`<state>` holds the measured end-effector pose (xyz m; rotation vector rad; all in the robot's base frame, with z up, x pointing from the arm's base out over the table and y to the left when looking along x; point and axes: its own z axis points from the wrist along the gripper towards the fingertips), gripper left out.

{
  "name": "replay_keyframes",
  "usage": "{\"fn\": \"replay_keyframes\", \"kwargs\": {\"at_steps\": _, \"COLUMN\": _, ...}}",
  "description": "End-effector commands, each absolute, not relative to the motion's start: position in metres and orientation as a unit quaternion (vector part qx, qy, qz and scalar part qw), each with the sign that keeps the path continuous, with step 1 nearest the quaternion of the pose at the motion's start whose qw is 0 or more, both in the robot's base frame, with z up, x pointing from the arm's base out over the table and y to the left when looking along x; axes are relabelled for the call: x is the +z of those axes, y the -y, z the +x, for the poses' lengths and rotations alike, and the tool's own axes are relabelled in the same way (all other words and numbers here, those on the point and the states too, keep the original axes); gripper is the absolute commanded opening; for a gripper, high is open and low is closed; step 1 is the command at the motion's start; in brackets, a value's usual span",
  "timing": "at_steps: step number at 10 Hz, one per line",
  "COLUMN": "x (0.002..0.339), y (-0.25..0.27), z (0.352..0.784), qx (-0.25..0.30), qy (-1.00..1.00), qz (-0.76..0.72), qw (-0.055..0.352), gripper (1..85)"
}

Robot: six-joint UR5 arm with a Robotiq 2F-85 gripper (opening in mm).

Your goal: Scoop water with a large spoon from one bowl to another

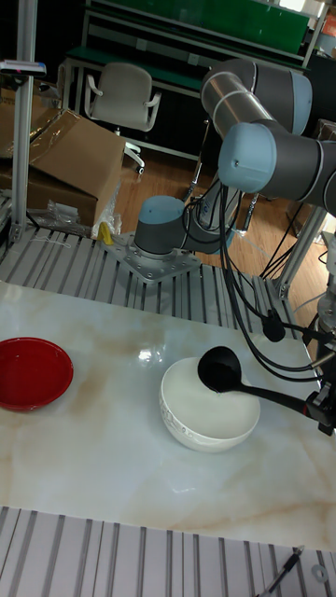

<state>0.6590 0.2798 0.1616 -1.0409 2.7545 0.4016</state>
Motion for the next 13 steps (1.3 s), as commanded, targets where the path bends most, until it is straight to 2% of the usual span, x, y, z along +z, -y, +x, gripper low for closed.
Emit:
{"fn": "replay_keyframes", "kwargs": {"at_steps": 1, "x": 0.164, "y": -0.282, "z": 0.656, "qx": 0.143, "qy": -0.923, "qz": -0.349, "qw": 0.082, "gripper": 1.3}}
{"fn": "replay_keyframes", "kwargs": {"at_steps": 10, "x": 0.163, "y": -0.278, "z": 0.652, "qx": 0.139, "qy": -0.921, "qz": -0.355, "qw": 0.073, "gripper": 1.3}}
{"fn": "replay_keyframes", "kwargs": {"at_steps": 13, "x": 0.164, "y": -0.271, "z": 0.665, "qx": 0.111, "qy": -0.918, "qz": -0.368, "qw": 0.093, "gripper": 1.3}}
